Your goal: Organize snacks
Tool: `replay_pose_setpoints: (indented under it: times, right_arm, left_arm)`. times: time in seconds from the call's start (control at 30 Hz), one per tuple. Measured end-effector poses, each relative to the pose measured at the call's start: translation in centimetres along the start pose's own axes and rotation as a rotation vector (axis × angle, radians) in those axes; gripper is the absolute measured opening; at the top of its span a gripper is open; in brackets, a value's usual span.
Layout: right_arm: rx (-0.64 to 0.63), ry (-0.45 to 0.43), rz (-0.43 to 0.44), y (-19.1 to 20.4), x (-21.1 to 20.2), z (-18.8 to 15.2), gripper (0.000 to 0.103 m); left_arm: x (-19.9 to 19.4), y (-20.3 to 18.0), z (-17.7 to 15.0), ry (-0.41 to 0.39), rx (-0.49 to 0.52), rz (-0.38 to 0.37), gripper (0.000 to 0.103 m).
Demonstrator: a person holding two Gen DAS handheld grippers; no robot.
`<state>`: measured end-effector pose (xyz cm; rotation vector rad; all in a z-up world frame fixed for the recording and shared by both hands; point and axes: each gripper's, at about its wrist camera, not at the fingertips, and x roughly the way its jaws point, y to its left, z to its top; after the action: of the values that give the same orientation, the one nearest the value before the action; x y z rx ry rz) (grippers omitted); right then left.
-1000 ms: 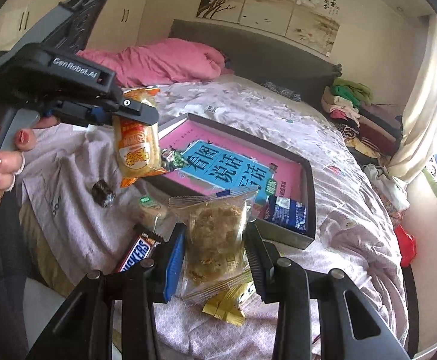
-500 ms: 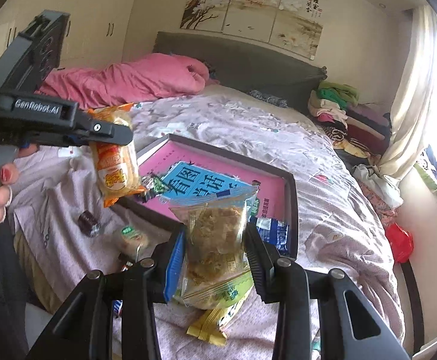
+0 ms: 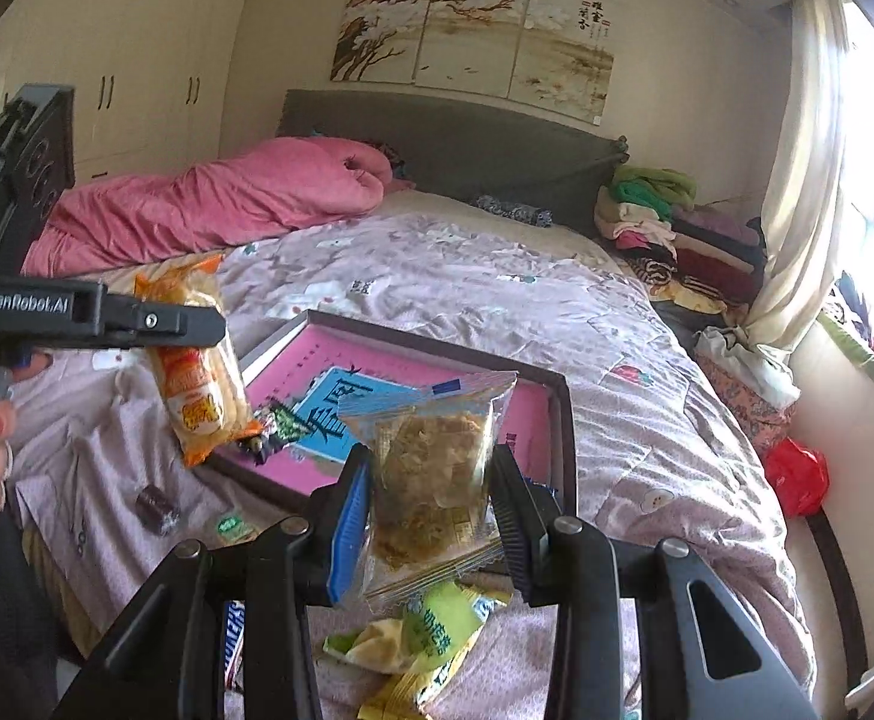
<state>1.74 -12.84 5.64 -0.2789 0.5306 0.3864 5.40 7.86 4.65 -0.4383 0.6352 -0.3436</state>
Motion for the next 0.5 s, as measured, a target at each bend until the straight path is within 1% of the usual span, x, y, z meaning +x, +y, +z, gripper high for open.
replay_pose_setpoints:
  times: [0.13,0.3,0.5]
  right_arm:
    - [0.011,-0.008,-0.006,-0.3,0.3,0.5,0.04]
    - [0.024,-0.017,-0.009,-0.6,0.5,0.8,0.04]
    - [0.034,-0.034,-0.011,-0.9,0.6,1.3,0.04]
  left_arm:
    - [0.0,-0.3,0.2,-0.022,0.016,-0.001,0.031]
    - [0.2,-0.4,0.4,-0.029,0.022,-0.005,0.031]
    - [0.7,-0.4,0.7,-0.036,0.022,0.008,0.031]
